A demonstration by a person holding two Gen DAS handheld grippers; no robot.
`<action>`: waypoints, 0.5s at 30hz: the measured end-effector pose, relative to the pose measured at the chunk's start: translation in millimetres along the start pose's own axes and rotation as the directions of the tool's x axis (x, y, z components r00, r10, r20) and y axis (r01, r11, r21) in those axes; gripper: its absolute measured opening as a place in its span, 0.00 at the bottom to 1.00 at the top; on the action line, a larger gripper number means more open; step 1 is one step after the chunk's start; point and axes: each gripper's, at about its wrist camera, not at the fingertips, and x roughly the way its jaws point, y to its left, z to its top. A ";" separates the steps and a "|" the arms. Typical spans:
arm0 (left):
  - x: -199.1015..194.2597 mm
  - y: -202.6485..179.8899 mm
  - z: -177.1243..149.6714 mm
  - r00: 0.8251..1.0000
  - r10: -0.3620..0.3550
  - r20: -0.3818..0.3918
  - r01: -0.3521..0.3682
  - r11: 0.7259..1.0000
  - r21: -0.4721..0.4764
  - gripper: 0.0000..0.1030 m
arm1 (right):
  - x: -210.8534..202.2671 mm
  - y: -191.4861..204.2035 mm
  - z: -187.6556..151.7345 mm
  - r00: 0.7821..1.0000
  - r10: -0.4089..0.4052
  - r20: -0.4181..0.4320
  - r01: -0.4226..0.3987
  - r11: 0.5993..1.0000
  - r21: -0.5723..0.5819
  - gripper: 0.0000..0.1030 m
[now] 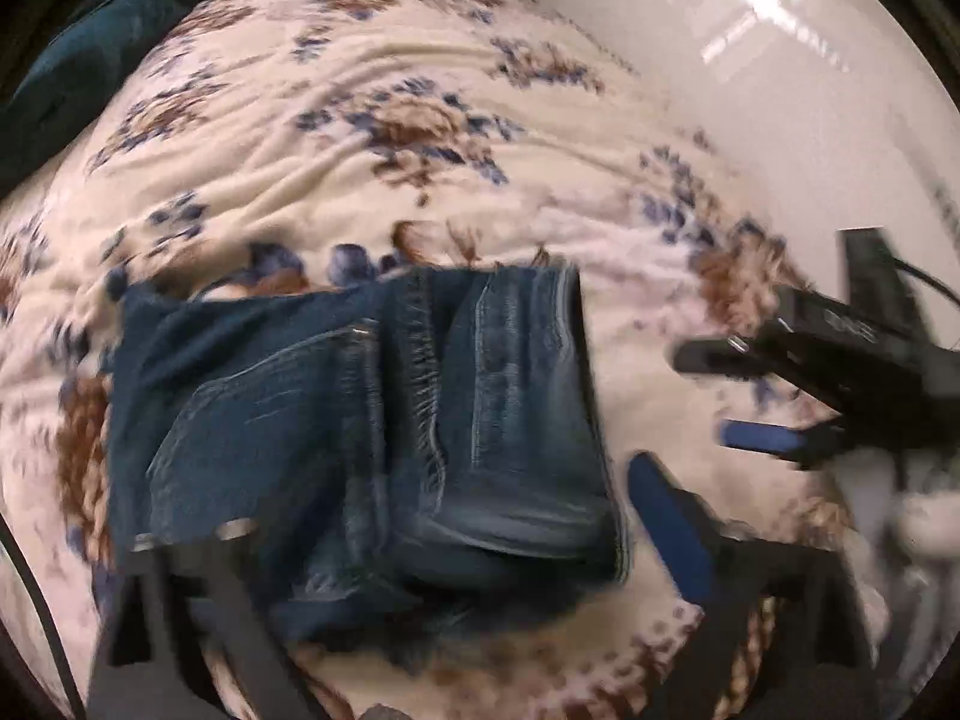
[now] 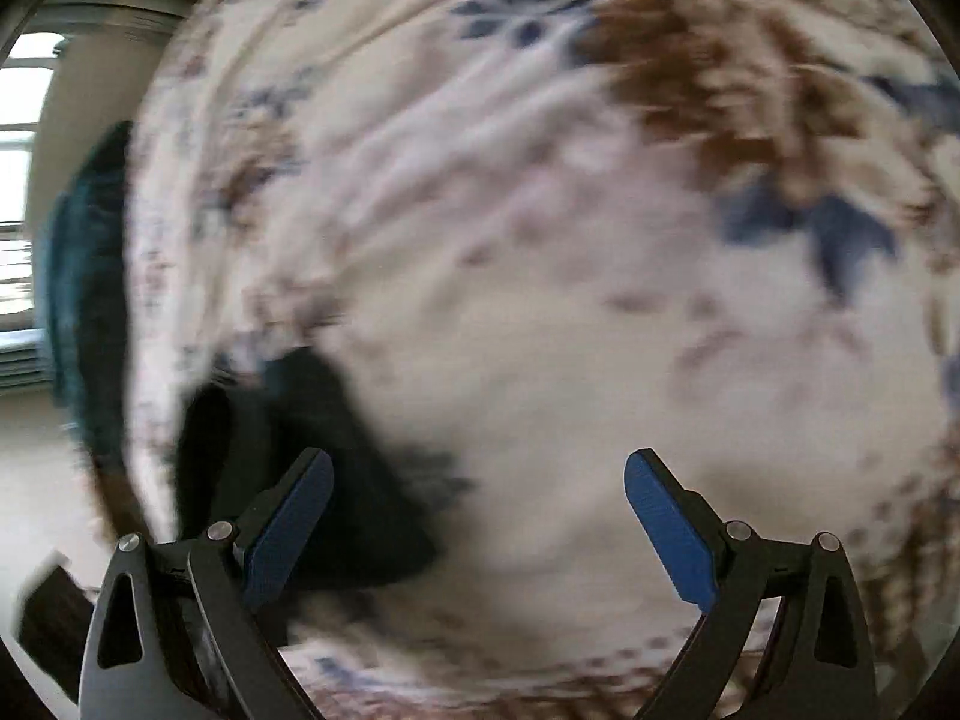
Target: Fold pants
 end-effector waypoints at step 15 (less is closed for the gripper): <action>3.0 212.9 -22.4 0.985 0.108 -0.136 -0.161 0.869 -0.469 0.96 | 77.3 113.8 -62.6 0.971 -0.011 -0.241 -0.034 0.983 -0.181 0.20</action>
